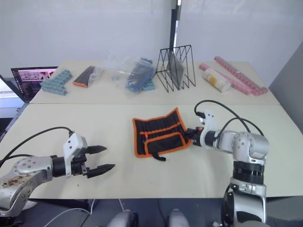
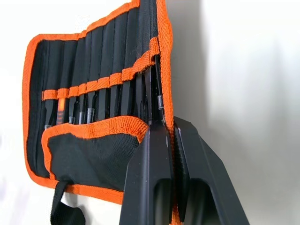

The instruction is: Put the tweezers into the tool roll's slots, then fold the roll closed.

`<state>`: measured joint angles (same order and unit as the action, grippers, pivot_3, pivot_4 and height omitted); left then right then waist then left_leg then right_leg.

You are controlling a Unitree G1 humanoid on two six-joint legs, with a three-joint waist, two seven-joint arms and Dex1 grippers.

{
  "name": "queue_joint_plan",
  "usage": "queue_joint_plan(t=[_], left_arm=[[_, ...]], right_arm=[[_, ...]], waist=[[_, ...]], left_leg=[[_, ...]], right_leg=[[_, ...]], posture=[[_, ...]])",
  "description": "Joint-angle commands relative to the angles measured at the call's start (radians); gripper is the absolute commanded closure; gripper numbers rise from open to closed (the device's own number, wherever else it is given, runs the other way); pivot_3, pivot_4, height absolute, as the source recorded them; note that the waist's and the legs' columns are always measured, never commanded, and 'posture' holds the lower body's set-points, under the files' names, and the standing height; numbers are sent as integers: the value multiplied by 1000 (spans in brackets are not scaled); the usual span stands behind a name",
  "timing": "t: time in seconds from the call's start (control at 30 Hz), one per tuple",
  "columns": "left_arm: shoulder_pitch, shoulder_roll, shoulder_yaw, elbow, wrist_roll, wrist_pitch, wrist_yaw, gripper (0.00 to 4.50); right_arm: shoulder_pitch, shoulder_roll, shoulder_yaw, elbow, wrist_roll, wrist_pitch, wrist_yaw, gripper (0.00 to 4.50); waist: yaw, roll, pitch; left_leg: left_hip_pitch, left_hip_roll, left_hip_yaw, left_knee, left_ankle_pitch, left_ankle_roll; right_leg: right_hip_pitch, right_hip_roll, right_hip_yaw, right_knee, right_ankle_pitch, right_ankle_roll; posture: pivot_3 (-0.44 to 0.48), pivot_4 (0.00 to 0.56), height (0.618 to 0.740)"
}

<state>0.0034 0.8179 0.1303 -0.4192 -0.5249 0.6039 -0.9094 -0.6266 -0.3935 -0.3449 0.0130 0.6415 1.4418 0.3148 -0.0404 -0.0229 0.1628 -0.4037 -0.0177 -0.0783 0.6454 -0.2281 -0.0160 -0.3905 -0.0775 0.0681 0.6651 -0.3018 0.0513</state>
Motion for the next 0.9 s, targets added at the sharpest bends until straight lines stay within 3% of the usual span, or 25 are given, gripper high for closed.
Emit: queue_joint_plan(t=[0.03, 0.23, 0.37, 0.67, 0.9], left_arm=[[-11, 0, -6, -3, 10, -35, -13, 0], [-24, 0, -22, 13, 19, -49, -20, 0], [-35, 0, -35, 19, 21, -53, -22, 0], [-54, 6, -49, 17, 24, -43, -17, 0], [-57, 7, -54, 20, 28, -49, -19, 0]], right_arm=[[-18, 28, -75, -51, 0, 8, -55, 4467], [-52, 67, -188, -32, 2, 73, -114, 4467], [-33, 103, -227, -42, 58, 84, -68, 4467], [15, 105, -226, -39, 42, 78, -68, 1510], [8, 99, -329, 20, 93, 100, -26, 1510]], waist=[[-1, 0, 0], [0, 0, 0], [-2, 0, 0], [-4, 1, 0], [-3, 1, 0]], left_leg=[[0, 0, 0, 0, 0, 0], [0, 0, 0, 0, 0, 0], [0, 0, 0, 0, 0, 0], [0, 0, 0, 0, 0, 0], [0, 0, 0, 0, 0, 0]], right_leg=[[0, 0, 0, 0, 0, 0], [0, 0, 0, 0, 0, 0], [0, 0, 0, 0, 0, 0], [0, 0, 0, 0, 0, 0], [0, 0, 0, 0, 0, 0]], posture=[[0, 150, 739], [0, 150, 739], [0, 150, 739], [0, 150, 739], [0, 150, 739]])
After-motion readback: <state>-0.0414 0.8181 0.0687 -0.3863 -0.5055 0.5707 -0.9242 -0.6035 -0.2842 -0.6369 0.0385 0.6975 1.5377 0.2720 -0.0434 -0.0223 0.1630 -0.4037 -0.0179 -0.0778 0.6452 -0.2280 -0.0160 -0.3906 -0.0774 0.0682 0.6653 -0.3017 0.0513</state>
